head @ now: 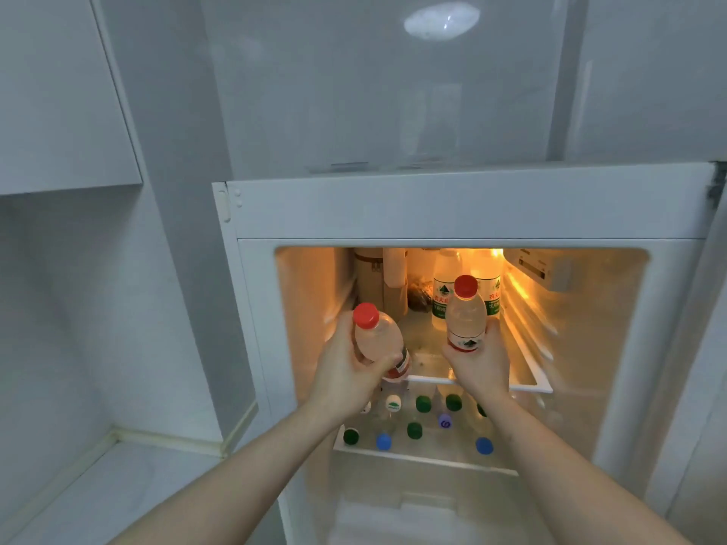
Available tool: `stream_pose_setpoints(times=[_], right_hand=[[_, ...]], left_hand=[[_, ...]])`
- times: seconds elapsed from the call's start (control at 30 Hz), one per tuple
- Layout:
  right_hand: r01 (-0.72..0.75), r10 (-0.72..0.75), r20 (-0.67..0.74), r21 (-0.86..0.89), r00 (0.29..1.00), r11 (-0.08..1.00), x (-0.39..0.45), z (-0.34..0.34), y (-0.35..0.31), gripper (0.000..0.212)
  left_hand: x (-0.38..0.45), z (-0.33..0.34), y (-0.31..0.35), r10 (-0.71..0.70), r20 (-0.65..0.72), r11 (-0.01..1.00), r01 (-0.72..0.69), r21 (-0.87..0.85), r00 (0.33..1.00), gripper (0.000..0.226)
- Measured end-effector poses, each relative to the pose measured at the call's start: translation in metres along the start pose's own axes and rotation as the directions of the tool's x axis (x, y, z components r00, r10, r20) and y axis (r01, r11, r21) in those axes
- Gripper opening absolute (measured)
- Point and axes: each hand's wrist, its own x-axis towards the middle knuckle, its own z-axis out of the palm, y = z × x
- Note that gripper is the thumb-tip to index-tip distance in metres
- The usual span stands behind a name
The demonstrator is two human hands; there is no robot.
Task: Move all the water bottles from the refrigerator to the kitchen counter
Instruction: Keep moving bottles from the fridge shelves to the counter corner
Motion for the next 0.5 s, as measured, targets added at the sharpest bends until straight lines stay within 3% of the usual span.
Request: stream_pose_setpoints(times=[0.2,0.37,0.5], right_hand=[[0.025,-0.031,0.046,0.125,0.998,0.992,-0.076,0.011,-0.040,0.073],[0.068,-0.116,0.133,0.322,0.984,0.944,-0.165,0.008,-0.086,0.065],[0.085,-0.266,0.355,0.452,0.896,0.888,-0.252,-0.002,-0.116,0.056]], left_hand=[[-0.084,-0.074,0.030,-0.044,-0.071,0.997,0.039,-0.070,0.996,0.057],[-0.178,-0.133,0.051,-0.138,-0.149,0.990,0.132,-0.051,0.979,0.056],[-0.277,-0.186,0.062,-0.204,-0.238,0.974,0.221,0.047,0.950,0.056]])
